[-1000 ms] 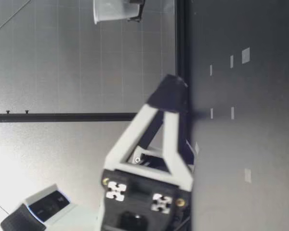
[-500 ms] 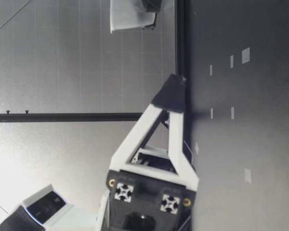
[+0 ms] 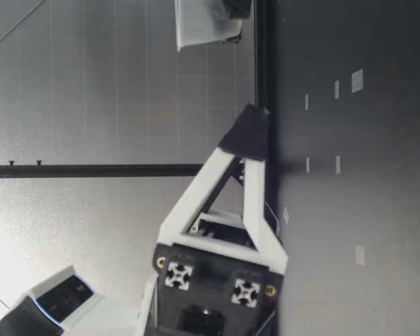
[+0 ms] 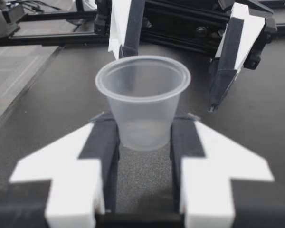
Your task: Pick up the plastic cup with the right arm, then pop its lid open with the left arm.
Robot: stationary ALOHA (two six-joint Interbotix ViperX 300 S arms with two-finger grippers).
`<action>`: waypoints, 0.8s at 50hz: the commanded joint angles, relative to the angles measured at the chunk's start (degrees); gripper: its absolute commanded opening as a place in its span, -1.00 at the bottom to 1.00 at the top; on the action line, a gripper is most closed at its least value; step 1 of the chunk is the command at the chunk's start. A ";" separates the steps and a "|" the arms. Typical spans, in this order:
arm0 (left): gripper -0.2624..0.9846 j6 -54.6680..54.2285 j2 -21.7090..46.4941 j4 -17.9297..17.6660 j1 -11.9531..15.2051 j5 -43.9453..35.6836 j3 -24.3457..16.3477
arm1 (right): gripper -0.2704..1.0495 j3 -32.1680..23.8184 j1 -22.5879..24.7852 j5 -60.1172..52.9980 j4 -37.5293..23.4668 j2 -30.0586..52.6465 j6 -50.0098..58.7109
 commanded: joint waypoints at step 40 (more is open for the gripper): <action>0.66 1.76 -0.88 -0.09 0.26 0.09 -1.41 | -0.25 -1.05 0.35 0.62 0.09 -0.53 0.18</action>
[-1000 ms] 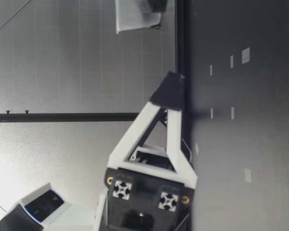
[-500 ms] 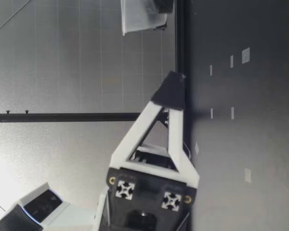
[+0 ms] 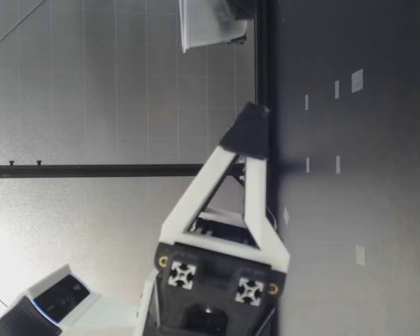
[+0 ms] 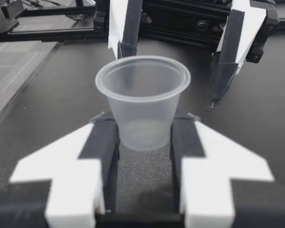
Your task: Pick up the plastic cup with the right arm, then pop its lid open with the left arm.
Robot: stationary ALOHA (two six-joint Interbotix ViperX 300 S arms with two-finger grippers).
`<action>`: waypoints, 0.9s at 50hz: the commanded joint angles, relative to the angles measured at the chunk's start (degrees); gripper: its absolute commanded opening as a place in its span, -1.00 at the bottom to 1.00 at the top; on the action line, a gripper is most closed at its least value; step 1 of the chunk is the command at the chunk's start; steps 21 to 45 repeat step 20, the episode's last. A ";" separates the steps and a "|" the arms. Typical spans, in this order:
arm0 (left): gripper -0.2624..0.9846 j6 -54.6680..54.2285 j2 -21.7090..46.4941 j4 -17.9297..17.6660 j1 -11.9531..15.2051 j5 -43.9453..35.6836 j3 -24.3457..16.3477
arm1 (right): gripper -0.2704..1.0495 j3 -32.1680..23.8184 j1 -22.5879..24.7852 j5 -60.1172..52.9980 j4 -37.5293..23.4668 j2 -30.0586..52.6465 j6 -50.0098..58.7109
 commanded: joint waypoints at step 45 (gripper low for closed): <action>0.66 0.00 -0.88 -0.09 0.26 -0.26 -1.23 | -0.25 -0.88 0.26 -0.26 0.00 -0.44 0.26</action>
